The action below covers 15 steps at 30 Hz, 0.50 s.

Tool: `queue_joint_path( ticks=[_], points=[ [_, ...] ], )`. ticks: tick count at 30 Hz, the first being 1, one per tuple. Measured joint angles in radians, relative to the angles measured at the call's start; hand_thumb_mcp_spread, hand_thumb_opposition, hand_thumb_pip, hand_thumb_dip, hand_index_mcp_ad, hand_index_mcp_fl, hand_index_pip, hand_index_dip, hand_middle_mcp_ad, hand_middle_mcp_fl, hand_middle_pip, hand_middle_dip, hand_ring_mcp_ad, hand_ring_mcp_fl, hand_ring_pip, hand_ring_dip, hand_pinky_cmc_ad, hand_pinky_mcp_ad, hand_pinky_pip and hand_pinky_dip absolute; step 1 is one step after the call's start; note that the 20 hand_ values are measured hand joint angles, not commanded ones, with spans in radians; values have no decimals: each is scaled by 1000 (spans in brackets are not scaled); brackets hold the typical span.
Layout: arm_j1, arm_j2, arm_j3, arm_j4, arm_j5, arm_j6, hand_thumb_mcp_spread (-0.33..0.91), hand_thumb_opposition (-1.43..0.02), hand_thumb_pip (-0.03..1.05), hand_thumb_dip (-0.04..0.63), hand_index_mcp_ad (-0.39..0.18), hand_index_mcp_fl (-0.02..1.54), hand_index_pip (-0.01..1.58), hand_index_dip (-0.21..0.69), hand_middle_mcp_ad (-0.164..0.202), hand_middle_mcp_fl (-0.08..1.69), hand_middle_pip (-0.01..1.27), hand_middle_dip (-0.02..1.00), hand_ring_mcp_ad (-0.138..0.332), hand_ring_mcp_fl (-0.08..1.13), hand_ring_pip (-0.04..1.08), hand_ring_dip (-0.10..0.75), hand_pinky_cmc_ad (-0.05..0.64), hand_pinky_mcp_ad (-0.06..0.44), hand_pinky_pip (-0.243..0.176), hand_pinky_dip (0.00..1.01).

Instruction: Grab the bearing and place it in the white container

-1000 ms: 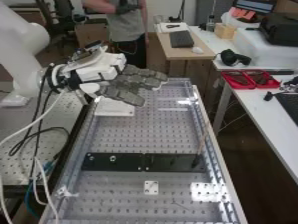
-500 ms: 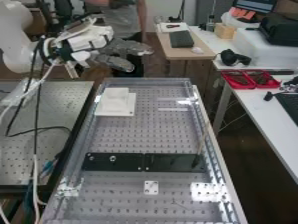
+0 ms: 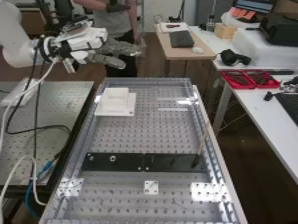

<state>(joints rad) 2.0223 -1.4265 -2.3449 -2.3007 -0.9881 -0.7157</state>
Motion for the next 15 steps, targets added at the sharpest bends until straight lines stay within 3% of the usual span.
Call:
queue_joint_path(
  ticks=[6,15],
  points=[
    [76,-10,-34,5,27,40,417,-958,576,218,-103,693,1346,80,37,178,127,234,145,-2,115,119,354,295,-59,302],
    [118,-122,-48,33,65,103,417,-960,579,218,-103,693,1346,80,37,178,127,234,145,2,106,126,354,295,-59,286]
  ],
)
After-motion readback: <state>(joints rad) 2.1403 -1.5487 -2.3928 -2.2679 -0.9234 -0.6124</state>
